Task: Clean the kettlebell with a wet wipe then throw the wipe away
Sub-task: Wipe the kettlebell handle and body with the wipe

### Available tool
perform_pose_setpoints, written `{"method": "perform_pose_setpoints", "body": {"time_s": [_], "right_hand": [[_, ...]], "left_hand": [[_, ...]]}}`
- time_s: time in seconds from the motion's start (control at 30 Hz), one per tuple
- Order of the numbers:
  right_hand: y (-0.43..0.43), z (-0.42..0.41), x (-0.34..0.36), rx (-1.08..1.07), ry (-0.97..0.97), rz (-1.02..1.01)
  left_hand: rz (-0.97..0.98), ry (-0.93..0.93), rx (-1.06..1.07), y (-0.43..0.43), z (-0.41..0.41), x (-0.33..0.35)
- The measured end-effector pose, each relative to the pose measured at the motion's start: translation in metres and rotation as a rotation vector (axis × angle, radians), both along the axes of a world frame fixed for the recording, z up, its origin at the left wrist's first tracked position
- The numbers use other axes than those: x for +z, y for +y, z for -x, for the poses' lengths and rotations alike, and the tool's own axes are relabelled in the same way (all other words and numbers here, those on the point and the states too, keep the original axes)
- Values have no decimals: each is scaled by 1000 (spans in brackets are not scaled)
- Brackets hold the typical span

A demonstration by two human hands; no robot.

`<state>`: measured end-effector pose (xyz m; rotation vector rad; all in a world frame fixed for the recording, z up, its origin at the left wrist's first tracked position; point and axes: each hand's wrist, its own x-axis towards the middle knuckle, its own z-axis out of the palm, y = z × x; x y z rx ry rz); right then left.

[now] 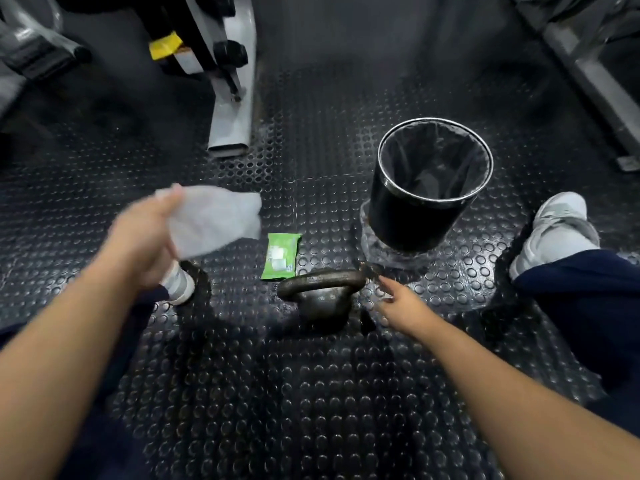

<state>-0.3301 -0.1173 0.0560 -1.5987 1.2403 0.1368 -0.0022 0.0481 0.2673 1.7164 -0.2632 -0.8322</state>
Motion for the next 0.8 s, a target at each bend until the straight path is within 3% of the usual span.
{"method": "perform_pose_setpoints", "body": {"time_s": [0.1,0.23,0.3,0.4,0.5,0.67,0.8], "right_hand": [[2,7,3,28,41,62],[4,8,0,40,54,73],[4,0,3,19,2,78],[3,-14,11,26,-76,161],[6,-20,16,95,-110,167],[10,-21,23,76,-180,181],[3,-30,36,-52,-324,289]], "left_hand": [[-91,-436,-98,-22,-10,33],[-167,-697,-488,-66,42,31],[-352,-867,-755,-78,74,-14],[-549,-917,-1103,-67,122,-105],[-606,-1152,-1213,-48,141,-161],[-542,-1337,-1318,-25,144,-155],[-545,-1322,-1389,-20,137,-153]]}}
